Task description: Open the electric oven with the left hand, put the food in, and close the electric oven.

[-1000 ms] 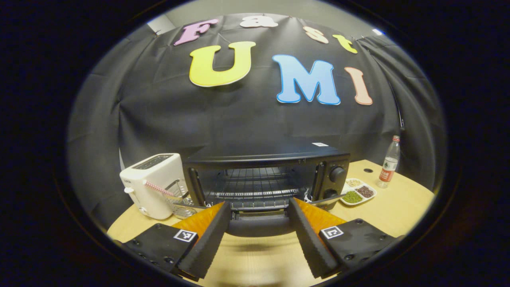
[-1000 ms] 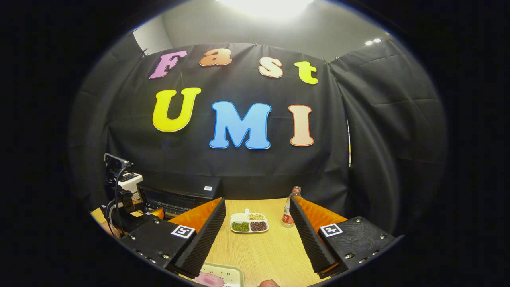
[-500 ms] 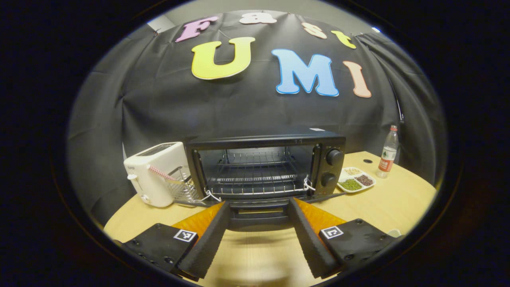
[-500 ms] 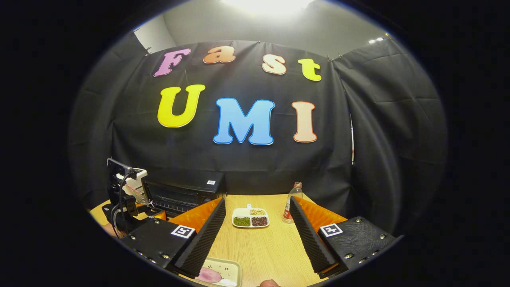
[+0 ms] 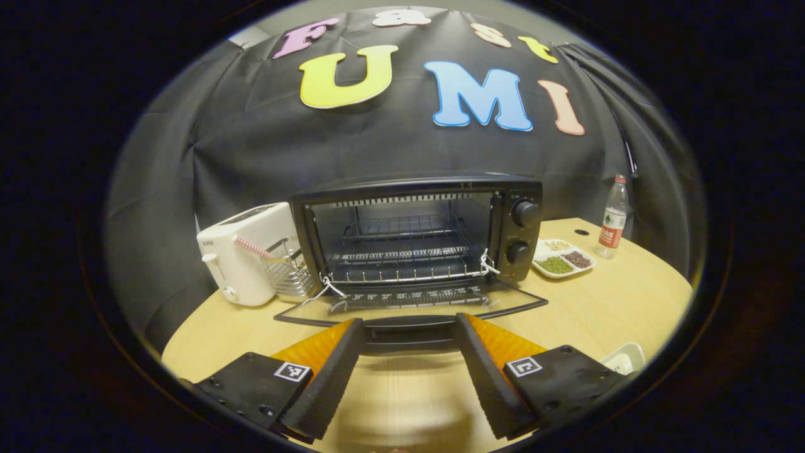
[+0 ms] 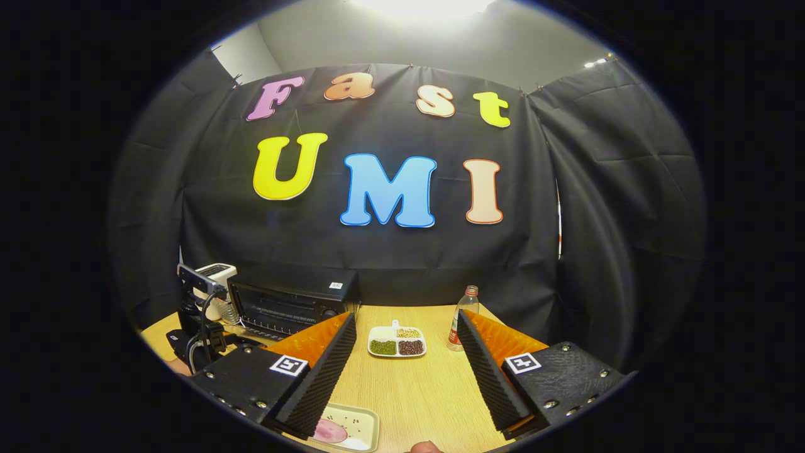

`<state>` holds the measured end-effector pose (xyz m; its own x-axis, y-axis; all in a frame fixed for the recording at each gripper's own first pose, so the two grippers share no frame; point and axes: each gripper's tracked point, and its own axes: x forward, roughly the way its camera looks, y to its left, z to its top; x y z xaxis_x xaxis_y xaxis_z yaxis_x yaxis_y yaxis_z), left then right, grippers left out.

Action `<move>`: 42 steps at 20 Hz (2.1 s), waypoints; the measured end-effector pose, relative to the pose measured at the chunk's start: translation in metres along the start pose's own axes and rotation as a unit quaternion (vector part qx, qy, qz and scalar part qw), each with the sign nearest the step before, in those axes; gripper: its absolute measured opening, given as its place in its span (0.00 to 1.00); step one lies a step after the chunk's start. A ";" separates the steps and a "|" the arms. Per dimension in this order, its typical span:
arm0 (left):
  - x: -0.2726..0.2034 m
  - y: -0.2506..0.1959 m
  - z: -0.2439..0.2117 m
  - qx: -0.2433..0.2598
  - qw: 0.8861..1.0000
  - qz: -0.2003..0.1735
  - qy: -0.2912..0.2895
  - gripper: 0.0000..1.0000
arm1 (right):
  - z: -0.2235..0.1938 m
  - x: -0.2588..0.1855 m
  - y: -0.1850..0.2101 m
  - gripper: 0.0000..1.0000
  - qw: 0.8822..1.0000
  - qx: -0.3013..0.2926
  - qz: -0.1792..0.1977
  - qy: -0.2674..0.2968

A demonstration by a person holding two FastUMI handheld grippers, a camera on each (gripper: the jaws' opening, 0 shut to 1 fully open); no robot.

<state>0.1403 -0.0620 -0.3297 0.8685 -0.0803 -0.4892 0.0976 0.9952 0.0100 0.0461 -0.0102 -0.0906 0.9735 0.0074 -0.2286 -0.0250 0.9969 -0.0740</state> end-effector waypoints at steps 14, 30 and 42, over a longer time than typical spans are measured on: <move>-0.076 0.002 0.071 -0.013 0.997 0.016 -0.075 0.97 | -0.016 0.007 0.004 0.99 0.997 0.040 0.046 0.046; -0.209 0.022 0.199 -0.010 0.974 0.035 -0.223 0.97 | -0.135 -0.007 0.050 1.00 0.929 0.110 0.170 0.309; -0.260 0.053 0.208 -0.025 0.966 0.083 -0.245 1.00 | -0.234 -0.015 0.067 0.96 0.828 0.151 0.189 0.505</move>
<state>0.0209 -0.0006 -0.0204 0.9971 0.0750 -0.0123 -0.0749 0.9972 0.0045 -0.0232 0.0384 -0.3195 0.2180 0.4059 -0.8875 -0.0780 0.9137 0.3988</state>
